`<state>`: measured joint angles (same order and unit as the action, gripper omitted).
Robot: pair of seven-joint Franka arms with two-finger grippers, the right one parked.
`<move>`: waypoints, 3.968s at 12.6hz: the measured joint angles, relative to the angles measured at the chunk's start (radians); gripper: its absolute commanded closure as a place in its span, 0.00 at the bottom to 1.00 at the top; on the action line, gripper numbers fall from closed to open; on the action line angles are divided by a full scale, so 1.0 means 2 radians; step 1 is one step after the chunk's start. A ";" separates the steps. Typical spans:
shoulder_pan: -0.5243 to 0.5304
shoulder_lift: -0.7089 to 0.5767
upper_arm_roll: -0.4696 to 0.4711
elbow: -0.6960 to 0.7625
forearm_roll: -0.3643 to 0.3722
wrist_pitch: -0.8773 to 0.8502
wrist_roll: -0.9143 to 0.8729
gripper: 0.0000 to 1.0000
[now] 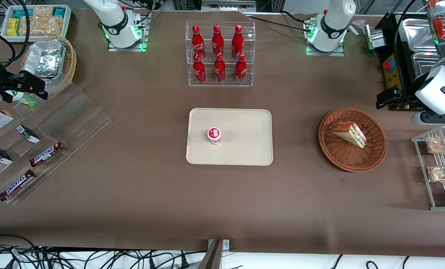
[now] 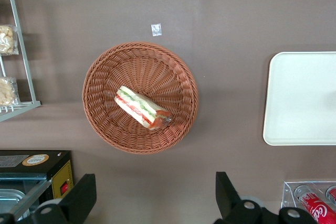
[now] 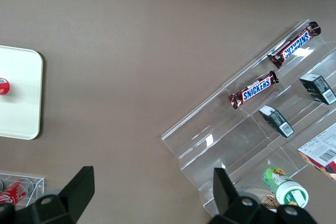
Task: Place sandwich from basket to tray
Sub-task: 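Move the left gripper down over the wrapped sandwich in the wicker basket, then close the left gripper on the sandwich's upright edge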
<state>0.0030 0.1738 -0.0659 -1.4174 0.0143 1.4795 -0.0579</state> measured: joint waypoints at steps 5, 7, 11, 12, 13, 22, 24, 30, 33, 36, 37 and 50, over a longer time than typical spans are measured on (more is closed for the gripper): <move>0.001 0.002 0.001 -0.002 0.000 0.016 -0.001 0.00; 0.004 0.006 0.004 -0.022 0.002 0.037 -0.017 0.00; 0.011 0.014 0.006 -0.100 0.022 0.119 -0.121 0.00; 0.011 0.015 0.006 -0.120 0.025 0.138 -0.150 0.00; 0.011 0.015 0.006 -0.138 0.026 0.155 -0.178 0.00; 0.031 0.015 0.007 -0.294 0.030 0.348 -0.369 0.00; 0.040 0.015 0.007 -0.326 0.030 0.388 -0.383 0.00; 0.044 0.015 0.007 -0.423 0.030 0.519 -0.417 0.00; 0.050 0.015 0.007 -0.448 0.030 0.552 -0.423 0.00; 0.050 0.015 0.006 -0.466 0.030 0.578 -0.432 0.00; 0.050 0.015 0.006 -0.472 0.030 0.585 -0.435 0.00; 0.047 0.027 0.001 -0.481 0.052 0.616 -0.469 1.00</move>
<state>0.0975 0.2283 -0.0638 -2.3802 0.1174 2.7123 -0.9956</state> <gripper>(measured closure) 0.678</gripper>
